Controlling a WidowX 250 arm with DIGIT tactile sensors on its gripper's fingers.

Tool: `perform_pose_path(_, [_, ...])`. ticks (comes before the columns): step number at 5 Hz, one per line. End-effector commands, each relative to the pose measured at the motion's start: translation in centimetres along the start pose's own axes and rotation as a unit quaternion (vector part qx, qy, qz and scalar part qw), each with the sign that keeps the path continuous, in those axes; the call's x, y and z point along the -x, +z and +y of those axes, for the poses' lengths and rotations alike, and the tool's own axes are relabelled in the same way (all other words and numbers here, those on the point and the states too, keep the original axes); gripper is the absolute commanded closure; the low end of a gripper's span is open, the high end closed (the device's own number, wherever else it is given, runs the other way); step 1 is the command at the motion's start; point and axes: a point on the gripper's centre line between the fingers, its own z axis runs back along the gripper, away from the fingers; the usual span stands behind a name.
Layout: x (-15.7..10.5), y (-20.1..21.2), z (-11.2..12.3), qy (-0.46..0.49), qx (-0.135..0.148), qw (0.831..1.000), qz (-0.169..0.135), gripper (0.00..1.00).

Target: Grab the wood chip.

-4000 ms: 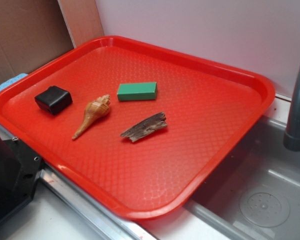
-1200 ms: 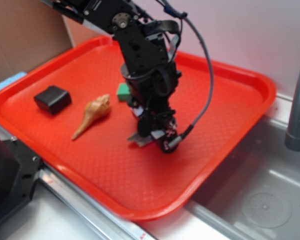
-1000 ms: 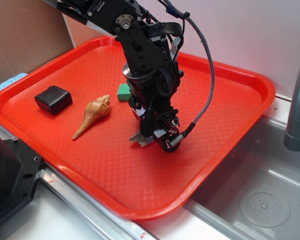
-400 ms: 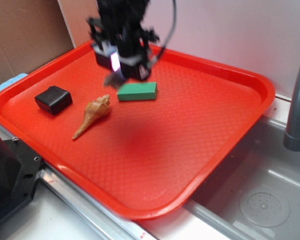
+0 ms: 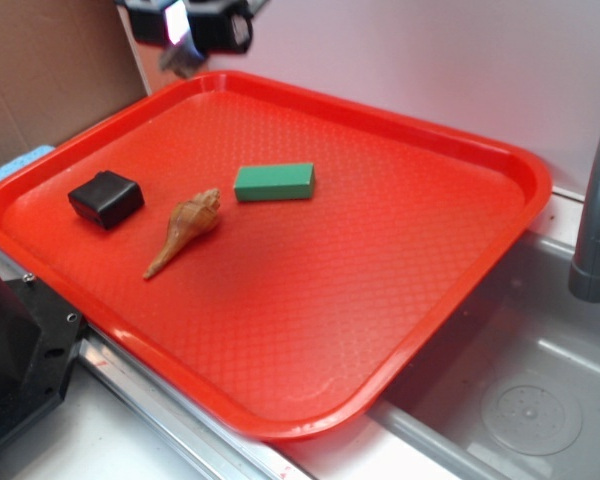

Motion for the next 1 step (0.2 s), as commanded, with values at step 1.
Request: perform_pose_path(1, [-0.64,1.96,0.03,-0.016,-0.017,1.000,-0.011,1.00])
